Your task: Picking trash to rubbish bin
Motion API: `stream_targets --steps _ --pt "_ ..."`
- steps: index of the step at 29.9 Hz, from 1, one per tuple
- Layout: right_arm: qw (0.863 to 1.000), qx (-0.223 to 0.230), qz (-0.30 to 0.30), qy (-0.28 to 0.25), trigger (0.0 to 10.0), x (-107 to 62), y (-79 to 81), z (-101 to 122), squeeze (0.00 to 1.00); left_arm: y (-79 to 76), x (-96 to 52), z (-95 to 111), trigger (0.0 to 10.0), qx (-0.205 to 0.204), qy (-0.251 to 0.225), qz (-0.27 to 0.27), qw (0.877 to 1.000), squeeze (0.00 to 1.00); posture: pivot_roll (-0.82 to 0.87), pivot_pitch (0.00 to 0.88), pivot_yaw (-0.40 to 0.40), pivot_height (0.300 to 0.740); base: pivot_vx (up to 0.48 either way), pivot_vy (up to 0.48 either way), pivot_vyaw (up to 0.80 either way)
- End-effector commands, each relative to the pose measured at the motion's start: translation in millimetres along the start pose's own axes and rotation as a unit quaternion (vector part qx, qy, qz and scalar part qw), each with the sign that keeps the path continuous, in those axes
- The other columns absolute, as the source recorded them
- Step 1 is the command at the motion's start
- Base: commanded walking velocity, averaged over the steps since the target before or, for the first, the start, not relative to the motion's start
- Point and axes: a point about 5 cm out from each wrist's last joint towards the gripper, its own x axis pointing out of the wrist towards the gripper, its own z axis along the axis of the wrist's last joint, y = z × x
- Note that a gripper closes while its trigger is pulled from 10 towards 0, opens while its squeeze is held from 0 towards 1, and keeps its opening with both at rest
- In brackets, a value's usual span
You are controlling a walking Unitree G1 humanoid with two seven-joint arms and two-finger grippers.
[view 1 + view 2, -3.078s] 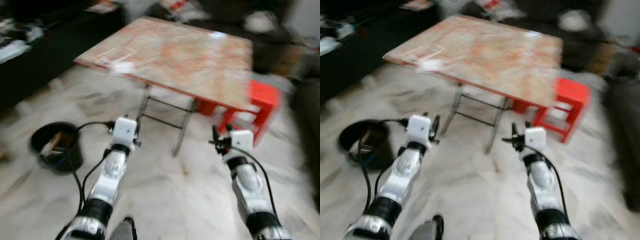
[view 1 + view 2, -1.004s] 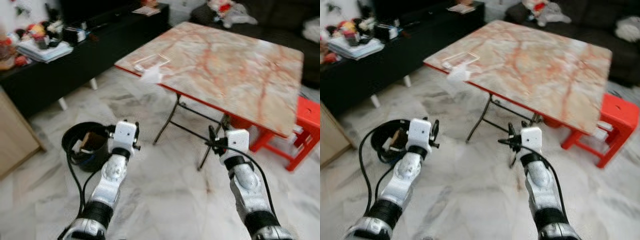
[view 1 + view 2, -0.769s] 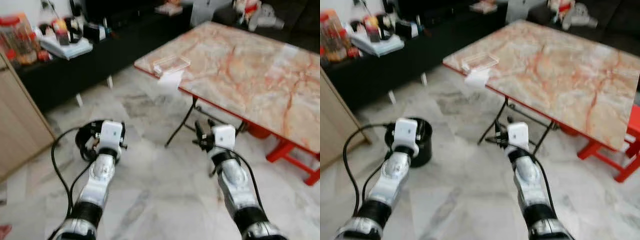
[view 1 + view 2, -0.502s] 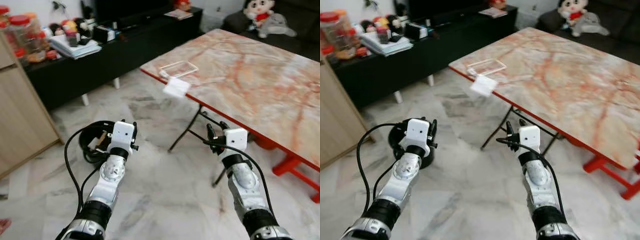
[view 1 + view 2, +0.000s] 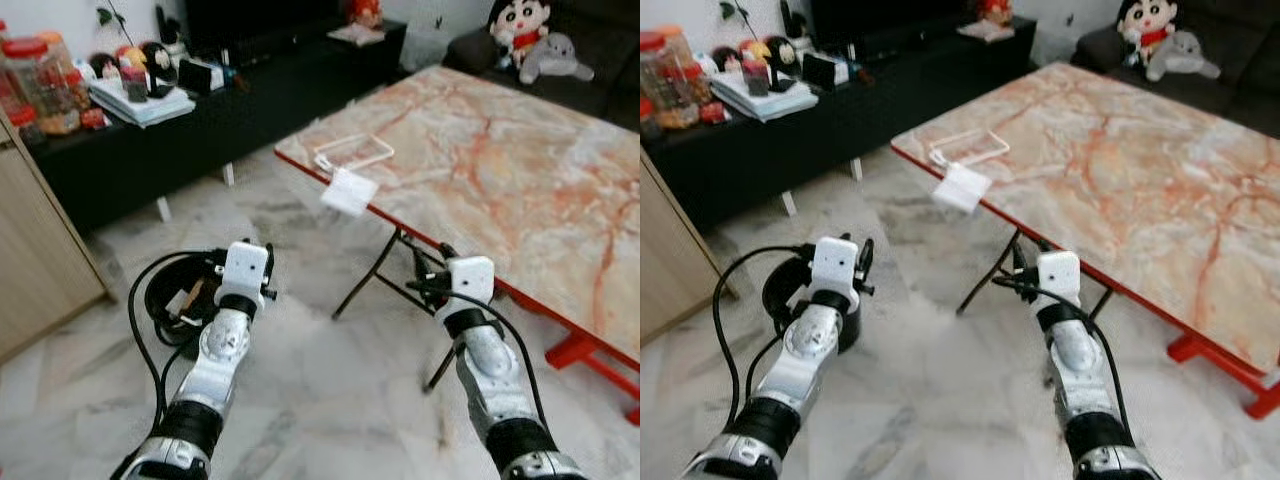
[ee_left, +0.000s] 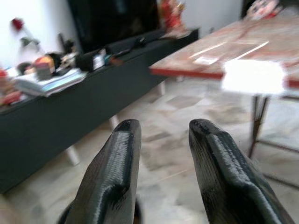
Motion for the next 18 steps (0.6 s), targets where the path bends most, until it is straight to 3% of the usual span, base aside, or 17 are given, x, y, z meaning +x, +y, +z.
stream_targets --steps 1,18 --pt "1.000 -0.004 -0.007 -0.004 10.0 1.1 -6.3 3.2 0.00 -2.9 0.8 1.6 10.0 -0.006 -0.002 0.000 1.000 0.00 0.18 0.088 -0.078 0.740 0.356 0.000 0.00" --pt "1.000 0.008 -0.014 -0.007 10.0 4.6 -6.6 5.6 0.00 -4.5 2.3 2.2 10.0 -0.010 -0.003 -0.008 1.000 0.00 0.18 0.063 -0.072 0.740 0.359 0.000 0.00"
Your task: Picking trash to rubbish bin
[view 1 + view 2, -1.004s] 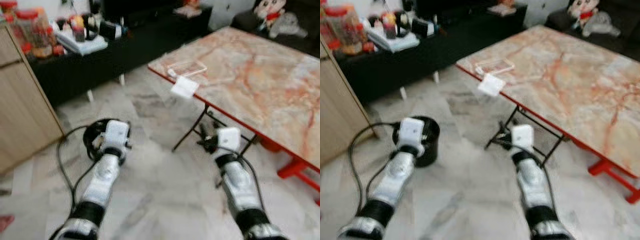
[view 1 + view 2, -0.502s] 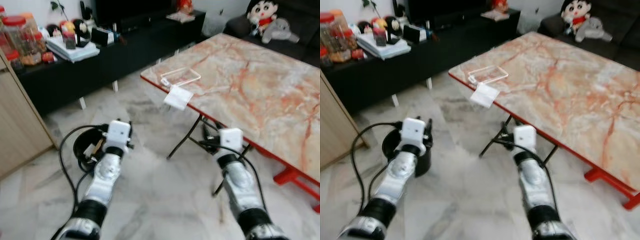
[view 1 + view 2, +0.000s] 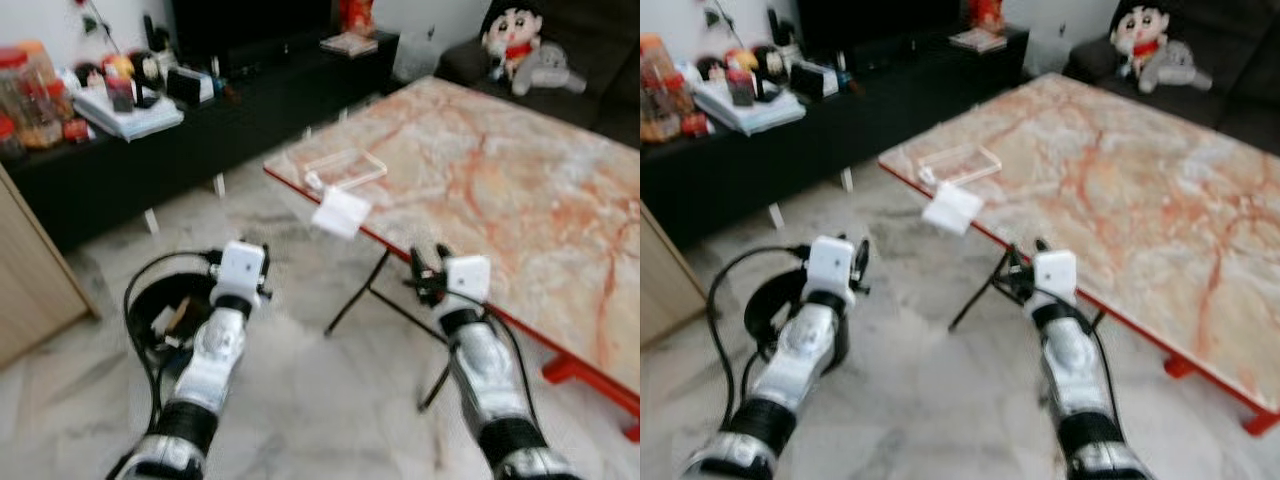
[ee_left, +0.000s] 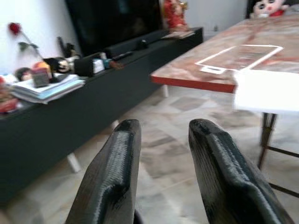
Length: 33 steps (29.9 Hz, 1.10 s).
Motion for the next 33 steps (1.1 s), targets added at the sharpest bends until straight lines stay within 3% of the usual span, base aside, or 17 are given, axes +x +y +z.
stream_targets --steps 1,12,15,27,33 --pt "1.000 -0.004 -0.021 -0.002 10.0 -0.2 -14.4 3.1 0.00 -12.3 1.4 2.7 10.0 -0.013 -0.003 -0.019 1.000 0.00 0.18 0.063 -0.072 0.740 0.356 0.000 0.00" --pt "0.999 0.017 -0.028 -0.001 10.0 0.6 -13.6 2.7 0.00 -15.0 1.0 2.2 10.0 -0.019 -0.003 -0.026 0.999 0.00 0.18 0.056 -0.069 0.740 0.359 0.000 -0.15" --pt "1.000 -0.003 -0.026 -0.009 10.0 0.8 -13.8 5.0 0.00 -14.8 1.4 2.7 10.0 -0.019 -0.004 -0.026 0.999 0.00 0.18 0.063 -0.068 0.740 0.360 0.000 -0.53" --pt "1.000 -0.003 -0.018 -0.009 10.0 0.7 -8.7 4.4 0.00 -13.6 1.9 3.5 10.0 -0.021 -0.005 -0.023 1.000 0.00 0.19 0.079 -0.069 0.740 0.359 0.000 0.00" --pt "1.000 -0.008 -0.009 -0.012 10.0 0.8 -6.2 4.9 0.00 -13.7 2.0 4.2 10.0 -0.021 -0.007 -0.022 1.000 0.00 0.19 0.084 -0.071 0.740 0.357 0.000 0.75"
